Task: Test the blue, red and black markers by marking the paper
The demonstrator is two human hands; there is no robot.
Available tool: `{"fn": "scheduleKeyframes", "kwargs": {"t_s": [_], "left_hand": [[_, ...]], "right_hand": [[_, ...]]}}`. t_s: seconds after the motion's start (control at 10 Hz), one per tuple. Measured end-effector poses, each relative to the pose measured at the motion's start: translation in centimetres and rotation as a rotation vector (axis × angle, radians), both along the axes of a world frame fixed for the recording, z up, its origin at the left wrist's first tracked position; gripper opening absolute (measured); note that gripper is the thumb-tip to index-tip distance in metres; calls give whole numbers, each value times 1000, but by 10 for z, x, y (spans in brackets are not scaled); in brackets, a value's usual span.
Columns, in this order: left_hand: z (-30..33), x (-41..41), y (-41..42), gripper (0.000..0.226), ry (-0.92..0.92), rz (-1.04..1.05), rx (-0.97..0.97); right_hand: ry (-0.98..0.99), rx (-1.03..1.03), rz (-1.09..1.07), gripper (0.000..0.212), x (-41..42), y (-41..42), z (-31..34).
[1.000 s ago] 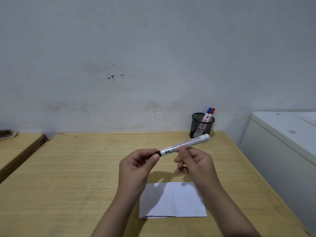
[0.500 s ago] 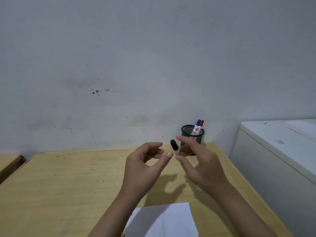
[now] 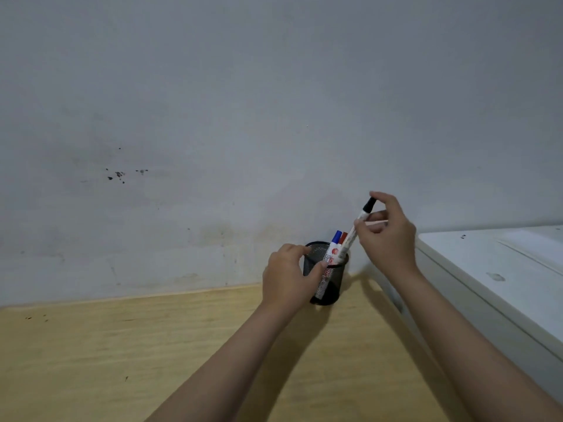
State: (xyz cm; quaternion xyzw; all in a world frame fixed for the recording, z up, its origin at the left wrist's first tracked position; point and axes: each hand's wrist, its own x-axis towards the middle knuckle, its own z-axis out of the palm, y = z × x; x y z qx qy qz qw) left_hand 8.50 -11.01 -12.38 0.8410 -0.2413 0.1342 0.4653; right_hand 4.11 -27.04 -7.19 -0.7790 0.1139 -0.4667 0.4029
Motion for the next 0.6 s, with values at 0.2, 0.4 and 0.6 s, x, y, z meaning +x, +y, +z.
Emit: {"fn": "scheduleKeyframes", "kwargs": {"t_s": [0.2, 0.4, 0.6], "left_hand": [[-12, 23, -22, 40, -24, 86, 116], [-13, 23, -21, 41, -22, 98, 104], [0, -12, -8, 40, 140, -48, 52]], "right_hand": [[225, 12, -1, 44, 22, -6, -31], [355, 19, 29, 52, 24, -1, -51], [1, 102, -30, 42, -6, 6, -20]]}}
